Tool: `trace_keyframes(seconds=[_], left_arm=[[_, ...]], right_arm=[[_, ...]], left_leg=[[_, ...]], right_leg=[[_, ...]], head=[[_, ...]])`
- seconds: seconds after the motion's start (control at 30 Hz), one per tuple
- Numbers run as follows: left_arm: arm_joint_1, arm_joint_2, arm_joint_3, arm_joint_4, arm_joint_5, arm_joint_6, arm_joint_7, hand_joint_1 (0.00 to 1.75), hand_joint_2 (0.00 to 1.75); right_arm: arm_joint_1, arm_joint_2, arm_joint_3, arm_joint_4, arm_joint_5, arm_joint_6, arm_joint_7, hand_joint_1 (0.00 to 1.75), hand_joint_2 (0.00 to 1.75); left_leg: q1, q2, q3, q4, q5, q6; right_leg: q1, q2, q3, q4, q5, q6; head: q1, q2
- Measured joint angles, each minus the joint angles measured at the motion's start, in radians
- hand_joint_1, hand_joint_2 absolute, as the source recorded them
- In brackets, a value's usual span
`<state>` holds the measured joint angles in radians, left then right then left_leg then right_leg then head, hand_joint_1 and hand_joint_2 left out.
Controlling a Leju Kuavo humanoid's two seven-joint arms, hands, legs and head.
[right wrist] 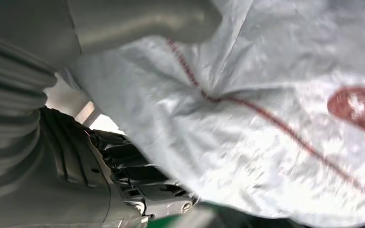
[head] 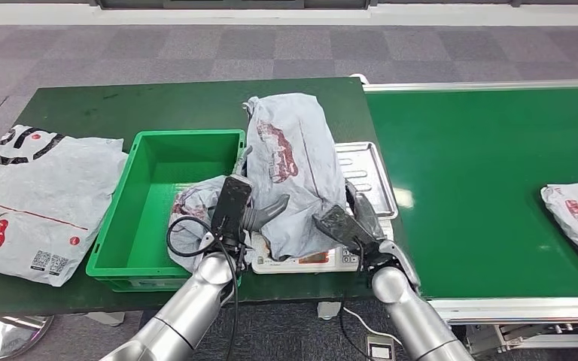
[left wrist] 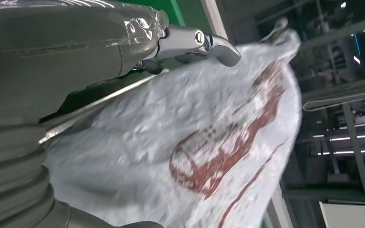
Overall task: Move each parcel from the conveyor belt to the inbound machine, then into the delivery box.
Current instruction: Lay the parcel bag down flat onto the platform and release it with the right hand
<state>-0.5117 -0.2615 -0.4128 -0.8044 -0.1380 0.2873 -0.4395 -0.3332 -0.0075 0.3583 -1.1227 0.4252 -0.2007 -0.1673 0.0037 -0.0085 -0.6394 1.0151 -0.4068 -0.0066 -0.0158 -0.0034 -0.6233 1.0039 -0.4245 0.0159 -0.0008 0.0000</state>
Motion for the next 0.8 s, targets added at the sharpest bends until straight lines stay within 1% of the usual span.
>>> trace_keyframes(seconds=[0.07, 0.13, 0.3, 0.53, 0.67, 0.8], left_arm=[[0.006, 0.007, 0.0, -0.008, -0.011, 0.009, -0.001, 0.0, 1.75], [0.01, 0.012, 0.0, -0.015, -0.03, 0.028, 0.0, 0.0, 1.75], [0.016, 0.023, 0.0, -0.032, -0.087, 0.12, 0.0, 0.0, 1.75], [0.017, 0.03, 0.0, -0.041, -0.104, 0.145, 0.001, 0.0, 1.75], [0.006, 0.038, 0.0, -0.04, -0.154, 0.214, 0.006, 0.0, 1.75], [-0.03, 0.047, 0.0, -0.04, -0.217, 0.288, 0.017, 0.0, 1.75]], right_arm=[[0.024, 0.002, -0.034, -0.013, -0.027, 0.005, -0.017, 0.0, 1.75], [0.039, 0.002, -0.067, -0.025, -0.025, -0.007, -0.022, 0.0, 1.75], [0.071, 0.002, -0.133, -0.055, -0.015, -0.04, -0.031, 0.0, 1.75], [0.087, 0.003, -0.158, -0.075, -0.012, -0.052, -0.034, 0.0, 1.75], [0.09, 0.004, -0.175, -0.09, -0.016, -0.08, -0.042, 0.0, 1.75], [0.091, 0.004, -0.2, -0.118, -0.029, -0.09, -0.042, 0.0, 1.75]], left_leg=[[0.0, 0.0, 0.0, 0.0, 0.0, 0.0], [0.0, 0.001, 0.0, 0.0, -0.001, -0.001], [0.0, 0.001, 0.0, 0.0, -0.001, -0.001], [0.0, 0.001, 0.001, 0.0, -0.001, -0.001], [0.0, 0.001, 0.001, 0.0, -0.001, -0.001], [0.0, 0.001, 0.001, 0.0, -0.001, -0.001]], right_leg=[[0.0, 0.0, 0.0, 0.0, 0.0, 0.0], [0.0, 0.001, 0.0, 0.0, 0.0, 0.0], [0.0, 0.001, 0.0, 0.0, 0.0, 0.0], [0.0, 0.001, 0.0, 0.0, 0.0, 0.0], [0.0, 0.001, 0.0, 0.0, 0.0, 0.0], [0.0, 0.001, 0.0, 0.0, 0.0, 0.0]], head=[[0.0, 0.0], [0.0, 0.0], [0.0, 0.0], [0.0, 0.0], [0.0, 0.0], [0.0, 0.0]])
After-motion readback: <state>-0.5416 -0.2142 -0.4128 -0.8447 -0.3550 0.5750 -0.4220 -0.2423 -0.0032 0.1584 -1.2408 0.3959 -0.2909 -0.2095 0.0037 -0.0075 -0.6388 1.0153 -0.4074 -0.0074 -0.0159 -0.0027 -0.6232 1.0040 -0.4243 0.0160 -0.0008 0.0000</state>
